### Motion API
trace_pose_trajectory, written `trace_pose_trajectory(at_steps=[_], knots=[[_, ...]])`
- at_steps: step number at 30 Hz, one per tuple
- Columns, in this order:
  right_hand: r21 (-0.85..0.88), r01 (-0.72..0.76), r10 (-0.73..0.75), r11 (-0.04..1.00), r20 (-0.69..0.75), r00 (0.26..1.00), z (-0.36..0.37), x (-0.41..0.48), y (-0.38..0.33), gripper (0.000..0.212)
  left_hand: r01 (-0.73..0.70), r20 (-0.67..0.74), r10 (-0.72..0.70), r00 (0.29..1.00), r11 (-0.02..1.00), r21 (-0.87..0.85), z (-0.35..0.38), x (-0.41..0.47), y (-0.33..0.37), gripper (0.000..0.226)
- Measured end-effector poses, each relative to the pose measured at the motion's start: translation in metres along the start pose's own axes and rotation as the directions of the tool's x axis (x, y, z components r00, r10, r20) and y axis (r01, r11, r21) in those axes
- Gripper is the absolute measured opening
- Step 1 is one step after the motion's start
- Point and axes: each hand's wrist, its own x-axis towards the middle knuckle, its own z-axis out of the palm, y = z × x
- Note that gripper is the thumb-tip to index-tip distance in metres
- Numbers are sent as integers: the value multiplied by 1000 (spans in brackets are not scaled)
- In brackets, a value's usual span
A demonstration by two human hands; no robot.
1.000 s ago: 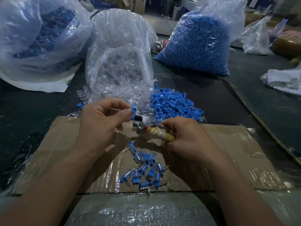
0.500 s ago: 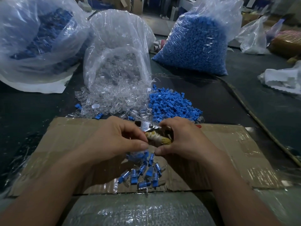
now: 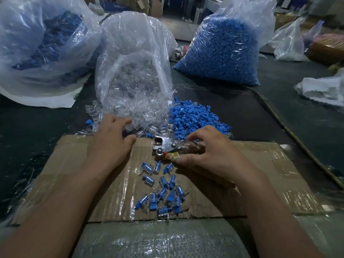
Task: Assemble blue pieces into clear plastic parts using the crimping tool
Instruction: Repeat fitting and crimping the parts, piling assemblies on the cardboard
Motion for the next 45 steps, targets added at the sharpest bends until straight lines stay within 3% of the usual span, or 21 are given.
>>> trace_pose_trajectory(at_steps=[6, 19, 23, 27, 31, 36, 41, 45], knots=[[26, -29, 31, 999, -76, 997, -4, 1, 5, 34, -45, -25, 45, 999, 999, -14, 1, 3, -4, 13], [37, -63, 68, 997, -158, 985, -7, 2, 10, 32, -75, -35, 74, 997, 997, -24, 2, 1, -1, 4], [38, -80, 86, 996, -216, 973, -10, 1, 14, 32, -82, 69, 77, 995, 993, 83, 2, 1, 0, 37], [33, -83, 89, 996, -232, 969, -10, 1, 16, 32, -108, 58, 104, 993, 992, 70, 2, -1, 1, 29], [31, -78, 83, 996, -239, 967, -10, 1, 17, 23, -110, 7, 110, 994, 994, 0, 2, -1, 0, 19], [68, -102, 118, 992, -306, 945, -15, 2, 22, 16, -99, -97, 78, 992, 968, -232, -4, -3, 3, 2], [135, -176, 214, 975, -371, 904, -19, 4, 31, 10, -57, -25, 52, 998, 862, -504, -10, -9, 11, 31], [144, -216, 256, 966, -400, 880, -19, 7, 36, 8, -42, 17, 66, 998, 796, -604, -12, -15, 15, 26]])
